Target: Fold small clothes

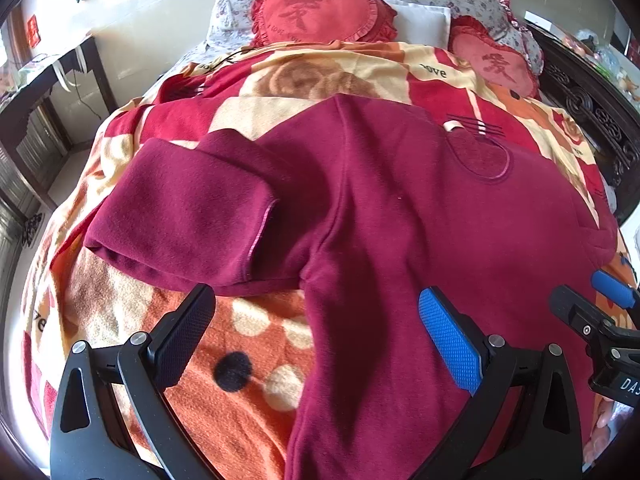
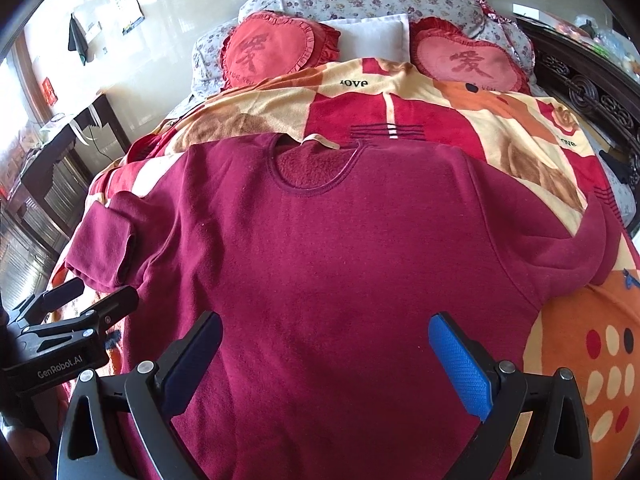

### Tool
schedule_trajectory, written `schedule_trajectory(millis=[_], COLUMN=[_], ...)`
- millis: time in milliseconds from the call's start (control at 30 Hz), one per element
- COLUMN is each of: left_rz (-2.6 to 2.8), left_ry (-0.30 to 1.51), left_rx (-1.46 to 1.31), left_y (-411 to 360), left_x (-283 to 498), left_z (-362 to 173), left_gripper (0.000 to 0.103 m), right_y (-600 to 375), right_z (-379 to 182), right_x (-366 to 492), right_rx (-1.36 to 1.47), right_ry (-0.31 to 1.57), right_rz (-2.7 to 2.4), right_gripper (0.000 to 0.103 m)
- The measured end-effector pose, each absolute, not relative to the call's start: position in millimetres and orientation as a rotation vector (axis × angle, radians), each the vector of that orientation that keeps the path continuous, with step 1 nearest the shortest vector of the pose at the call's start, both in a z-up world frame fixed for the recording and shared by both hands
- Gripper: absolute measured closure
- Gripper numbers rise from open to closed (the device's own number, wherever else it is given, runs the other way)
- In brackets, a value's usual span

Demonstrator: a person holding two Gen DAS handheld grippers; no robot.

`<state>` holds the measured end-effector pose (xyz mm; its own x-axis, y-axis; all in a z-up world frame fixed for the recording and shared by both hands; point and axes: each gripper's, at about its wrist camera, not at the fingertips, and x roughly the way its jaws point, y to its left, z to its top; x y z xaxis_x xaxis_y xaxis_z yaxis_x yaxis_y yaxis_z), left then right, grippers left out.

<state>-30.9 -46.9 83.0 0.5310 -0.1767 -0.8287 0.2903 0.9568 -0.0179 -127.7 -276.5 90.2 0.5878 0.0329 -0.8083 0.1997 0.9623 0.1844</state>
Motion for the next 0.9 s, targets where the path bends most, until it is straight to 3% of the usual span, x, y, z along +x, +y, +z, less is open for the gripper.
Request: schedule_trajectory(millis=[500,900], left_rz=[-0.171,-0.186], left_ry=[0.992,1.008], left_rx=[0.084,0.156], left_y=[14.6,0.7], left_x=[6.2,34.5], left_z=[71.6,49.5], left_gripper=[0.001,0.005], right_y=[-270.6,-260.6], right_z=[83.4,72.3], right_x=[-122.7,-118.5], right_rx=[0.282,0.289], right_ry=[0.960,0.997], right_rz=[-0.076,-0.039], right_gripper=[0.001,0.001])
